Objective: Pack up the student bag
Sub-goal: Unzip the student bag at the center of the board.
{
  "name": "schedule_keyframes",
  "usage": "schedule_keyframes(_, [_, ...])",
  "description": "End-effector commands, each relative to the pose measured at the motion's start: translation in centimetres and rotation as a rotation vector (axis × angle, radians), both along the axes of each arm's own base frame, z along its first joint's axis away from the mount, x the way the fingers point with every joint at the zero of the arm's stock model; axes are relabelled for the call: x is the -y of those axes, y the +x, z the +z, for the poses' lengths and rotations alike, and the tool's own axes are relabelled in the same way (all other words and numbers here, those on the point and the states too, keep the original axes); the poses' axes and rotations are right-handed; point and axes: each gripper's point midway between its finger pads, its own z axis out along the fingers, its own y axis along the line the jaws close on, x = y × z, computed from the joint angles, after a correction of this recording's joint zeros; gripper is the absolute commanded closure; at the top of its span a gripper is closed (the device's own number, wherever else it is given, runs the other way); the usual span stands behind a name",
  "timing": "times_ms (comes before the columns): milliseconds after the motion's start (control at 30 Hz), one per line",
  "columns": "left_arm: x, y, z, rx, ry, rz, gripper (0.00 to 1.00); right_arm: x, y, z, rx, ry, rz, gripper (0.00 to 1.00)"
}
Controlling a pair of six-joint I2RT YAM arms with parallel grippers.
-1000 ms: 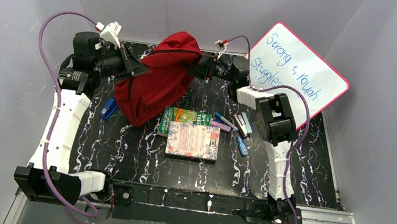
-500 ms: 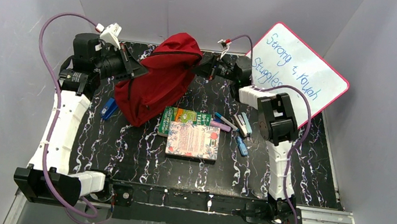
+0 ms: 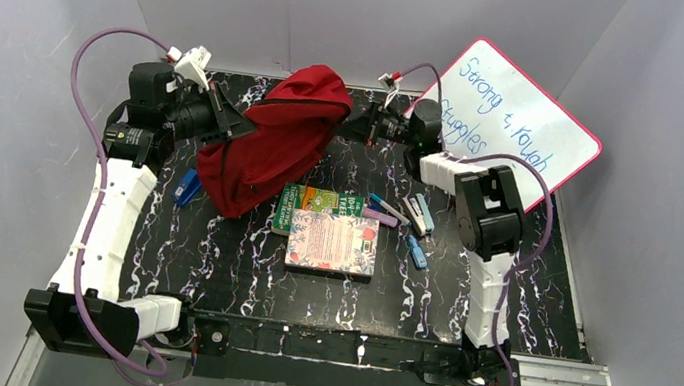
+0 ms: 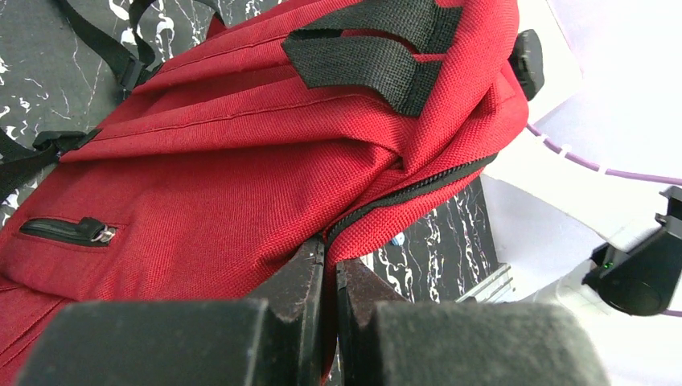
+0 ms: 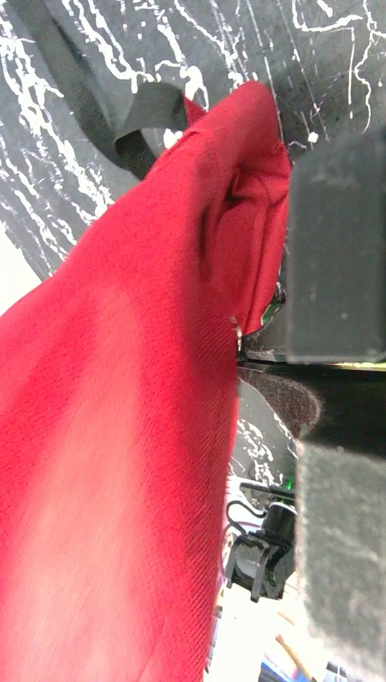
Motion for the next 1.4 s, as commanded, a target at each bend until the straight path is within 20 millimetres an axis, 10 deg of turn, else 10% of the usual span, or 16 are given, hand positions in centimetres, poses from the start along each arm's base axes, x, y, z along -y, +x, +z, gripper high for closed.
schedule_keyframes(0, [-0.6, -0.2, -1.4, -0.03, 0.024, 0.037, 1.0, 0.9, -1.9, 6.9, 0.154, 0.041, 0.024, 1.0])
schedule_keyframes(867, [-1.8, 1.7, -3.2, -0.044, 0.084, 0.093, 1.0, 4.2, -7.0, 17.5, 0.366, -0.117, -0.018, 1.0])
schedule_keyframes(1367, [-2.1, 6.4, 4.8, 0.177, 0.121, 0.102, 1.0, 6.4, -6.9, 15.0, 0.276, -0.292, -0.148, 1.0])
